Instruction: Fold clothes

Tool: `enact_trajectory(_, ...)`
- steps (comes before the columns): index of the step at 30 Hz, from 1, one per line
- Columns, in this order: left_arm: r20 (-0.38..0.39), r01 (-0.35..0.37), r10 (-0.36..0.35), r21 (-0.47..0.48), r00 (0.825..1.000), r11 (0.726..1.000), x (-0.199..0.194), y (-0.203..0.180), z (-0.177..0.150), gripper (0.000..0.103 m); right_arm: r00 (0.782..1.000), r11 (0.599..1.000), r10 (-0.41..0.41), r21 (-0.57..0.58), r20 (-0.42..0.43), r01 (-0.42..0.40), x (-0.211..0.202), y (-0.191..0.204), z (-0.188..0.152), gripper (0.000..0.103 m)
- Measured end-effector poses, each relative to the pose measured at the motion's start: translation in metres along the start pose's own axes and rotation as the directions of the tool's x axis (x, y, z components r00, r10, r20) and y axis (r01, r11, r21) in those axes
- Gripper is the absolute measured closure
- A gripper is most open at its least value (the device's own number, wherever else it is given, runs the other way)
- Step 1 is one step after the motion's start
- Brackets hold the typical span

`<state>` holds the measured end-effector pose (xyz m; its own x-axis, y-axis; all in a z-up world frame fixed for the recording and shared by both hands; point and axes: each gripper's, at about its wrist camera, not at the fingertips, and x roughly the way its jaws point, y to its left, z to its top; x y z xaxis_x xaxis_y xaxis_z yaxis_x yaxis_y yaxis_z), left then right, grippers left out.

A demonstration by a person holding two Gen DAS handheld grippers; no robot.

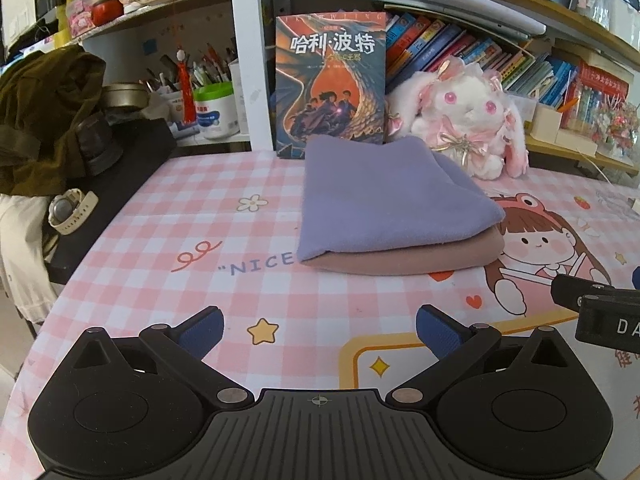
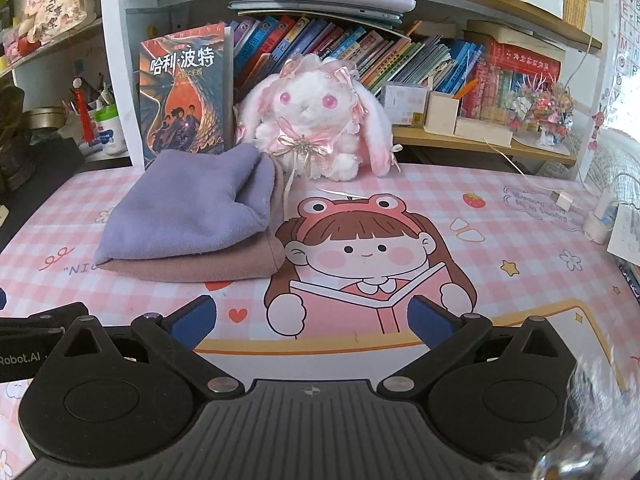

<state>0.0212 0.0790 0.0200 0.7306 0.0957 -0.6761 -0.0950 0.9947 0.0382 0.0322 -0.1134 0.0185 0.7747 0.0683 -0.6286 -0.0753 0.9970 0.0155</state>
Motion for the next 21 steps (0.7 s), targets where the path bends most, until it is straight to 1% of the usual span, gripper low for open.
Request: enact_trajectory(21, -0.015, 0.012, -0.012, -0.017, 1.000, 1.000, 0.0033, 0.0011, -0.0003, 0.000, 1.000, 1.000, 0.002, 0.008, -0.015, -0.001, 0.0040, -0.0028, 0.0002, 0.000)
